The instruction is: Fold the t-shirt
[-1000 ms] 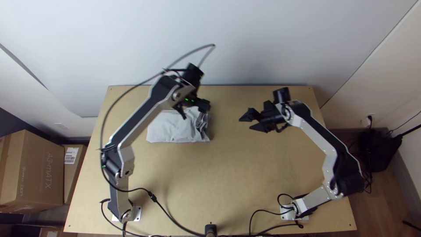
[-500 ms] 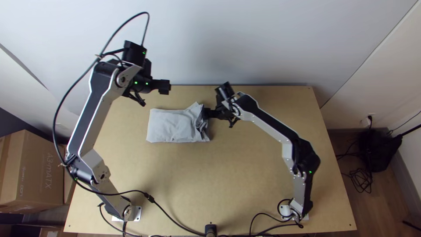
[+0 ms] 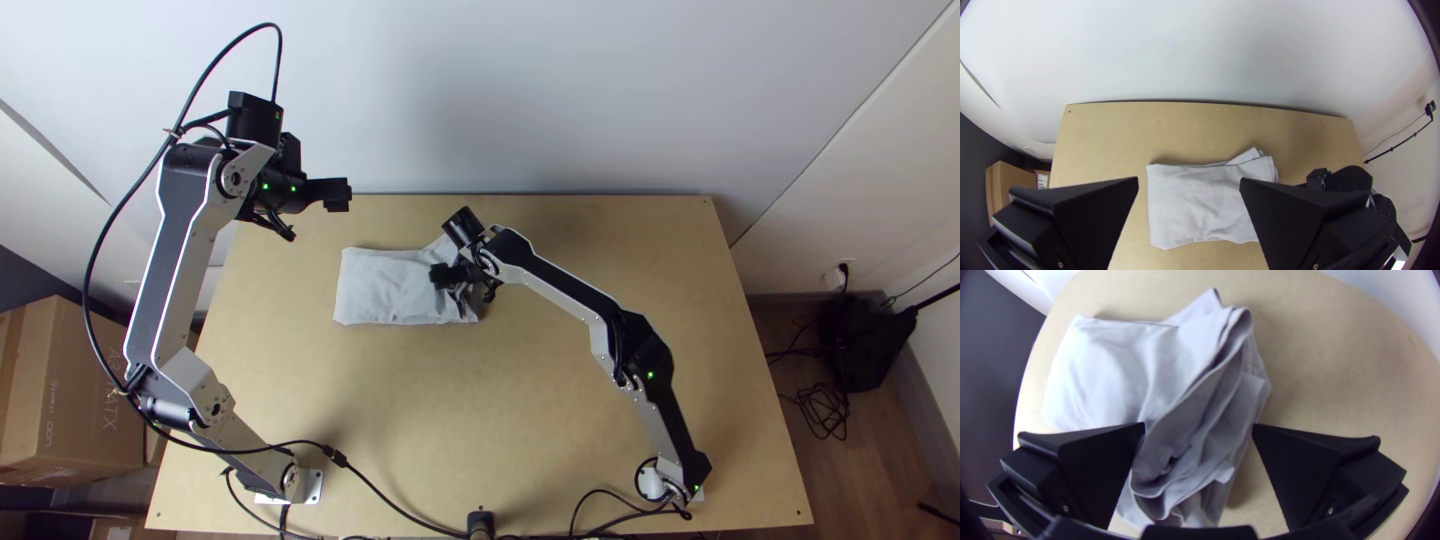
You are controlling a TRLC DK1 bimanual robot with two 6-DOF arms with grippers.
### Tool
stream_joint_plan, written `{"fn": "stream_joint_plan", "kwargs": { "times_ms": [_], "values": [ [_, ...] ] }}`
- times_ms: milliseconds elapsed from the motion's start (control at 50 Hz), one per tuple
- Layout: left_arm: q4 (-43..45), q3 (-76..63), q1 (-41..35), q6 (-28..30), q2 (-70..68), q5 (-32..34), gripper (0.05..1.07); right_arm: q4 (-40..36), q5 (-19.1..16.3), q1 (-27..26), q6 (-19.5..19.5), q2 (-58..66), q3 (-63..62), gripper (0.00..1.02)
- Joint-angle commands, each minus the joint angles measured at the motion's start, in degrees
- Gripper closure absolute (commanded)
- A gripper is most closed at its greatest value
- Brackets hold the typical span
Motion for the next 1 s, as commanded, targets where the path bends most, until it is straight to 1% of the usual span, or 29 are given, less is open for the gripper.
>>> {"fn": "stream_joint_plan", "kwargs": {
  "times_ms": [0,80,120,180,280,380,600,680,920,980],
  "values": [
    [-0.67,-0.12,0.79,0.83,-2.1,0.64,0.1,-2.64,0.89,-2.1,0.58,1.11,-0.62,0.04],
    [-0.67,-0.12,1.41,0.83,-2.01,0.64,0.1,-2.73,0.81,-3.07,1.11,-0.47,-2.56,0.04],
    [-0.67,-0.12,1.5,0.83,-2.01,0.64,0.1,-2.82,0.81,-3.59,2.25,-0.82,-2.91,0.04],
    [-0.67,-0.12,1.58,0.83,-1.93,0.64,0.1,-2.91,-0.42,-4.3,3.57,-1.08,-3.17,0.04],
    [-0.67,-0.12,1.58,0.83,-1.84,0.64,0.1,-3.08,-6.23,-5.09,4.27,-1.08,-3.08,0.04],
    [-0.76,-0.12,1.58,0.83,-1.93,0.64,0.1,-3.0,-13.7,-6.06,5.76,-0.29,-2.03,0.04],
    [-1.81,-0.2,3.78,1.36,-2.63,0.64,0.1,-2.82,-23.72,-8.87,7.61,4.72,2.8,0.04],
    [-2.25,-0.2,4.92,2.15,-3.07,0.64,0.1,-2.82,-25.39,-9.31,7.61,6.65,4.74,0.04],
    [-2.87,-0.12,7.82,4.17,-3.68,0.64,0.1,-2.91,-26.79,-9.57,7.7,11.66,8.69,0.04],
    [-3.04,-0.12,8.09,4.34,-3.77,0.64,0.1,-2.91,-29.34,-9.48,8.05,12.45,9.04,0.04]
  ]
}}
